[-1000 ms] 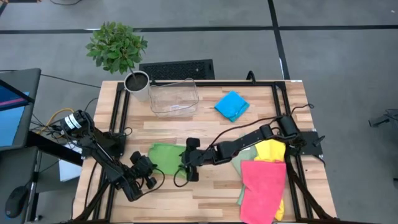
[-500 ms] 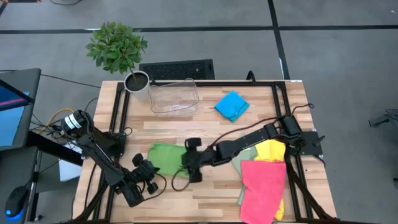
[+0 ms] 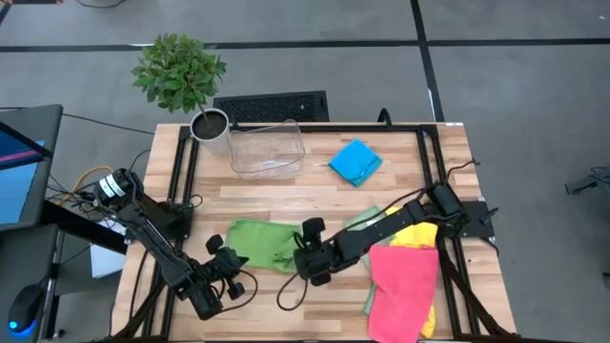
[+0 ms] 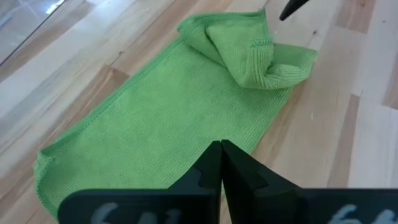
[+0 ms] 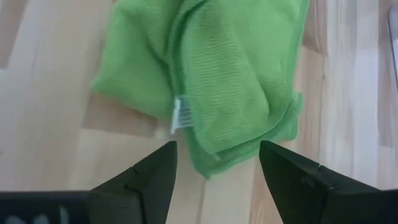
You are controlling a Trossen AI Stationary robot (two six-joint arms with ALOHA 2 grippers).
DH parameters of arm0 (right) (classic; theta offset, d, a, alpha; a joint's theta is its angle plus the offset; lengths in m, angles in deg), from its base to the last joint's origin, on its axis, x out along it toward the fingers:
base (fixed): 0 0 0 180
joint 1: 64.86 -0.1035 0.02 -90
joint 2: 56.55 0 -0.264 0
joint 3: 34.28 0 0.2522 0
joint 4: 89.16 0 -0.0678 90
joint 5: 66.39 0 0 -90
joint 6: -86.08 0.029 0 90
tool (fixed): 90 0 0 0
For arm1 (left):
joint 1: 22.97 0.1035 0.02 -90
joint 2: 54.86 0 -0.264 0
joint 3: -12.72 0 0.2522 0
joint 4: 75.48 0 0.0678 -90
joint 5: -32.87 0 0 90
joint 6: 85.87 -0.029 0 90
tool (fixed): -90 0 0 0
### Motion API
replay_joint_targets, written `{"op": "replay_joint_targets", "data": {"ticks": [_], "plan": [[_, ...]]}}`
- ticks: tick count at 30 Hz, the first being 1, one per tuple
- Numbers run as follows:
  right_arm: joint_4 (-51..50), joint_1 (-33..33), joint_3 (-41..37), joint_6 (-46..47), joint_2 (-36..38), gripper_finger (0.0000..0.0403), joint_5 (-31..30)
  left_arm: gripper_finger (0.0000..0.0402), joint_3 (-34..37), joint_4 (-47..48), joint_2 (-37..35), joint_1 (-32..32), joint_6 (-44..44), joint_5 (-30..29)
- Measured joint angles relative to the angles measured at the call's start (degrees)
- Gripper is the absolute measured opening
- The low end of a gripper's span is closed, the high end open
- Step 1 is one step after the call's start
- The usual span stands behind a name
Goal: Fold microfiber towels
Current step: Fold the green microfiber cloth
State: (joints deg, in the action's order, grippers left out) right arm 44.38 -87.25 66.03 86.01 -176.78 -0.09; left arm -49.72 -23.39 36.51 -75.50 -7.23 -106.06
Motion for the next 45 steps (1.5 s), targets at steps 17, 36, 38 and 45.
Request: {"op": "replay_joint_targets", "data": {"ticks": [17,36,38,45], "plan": [[2.43,0.18,-0.05,0.48,-4.91,0.0209,-3.72,0.0000,0.09,0.46,0.00,0.02,-0.01,0.79],[3.53,2.66,8.09,-8.00,-4.62,0.0043,-5.05,0.0000,0.11,0.44,0.00,0.02,-0.01,0.50],[4.52,3.76,8.67,-7.96,-4.60,0.0058,-4.89,0.0000,0.11,0.42,0.00,0.02,0.01,0.48],[8.18,7.10,8.70,-8.05,-4.56,0.0086,0.57,0.0000,0.11,0.09,0.00,0.02,0.14,0.48]]}}
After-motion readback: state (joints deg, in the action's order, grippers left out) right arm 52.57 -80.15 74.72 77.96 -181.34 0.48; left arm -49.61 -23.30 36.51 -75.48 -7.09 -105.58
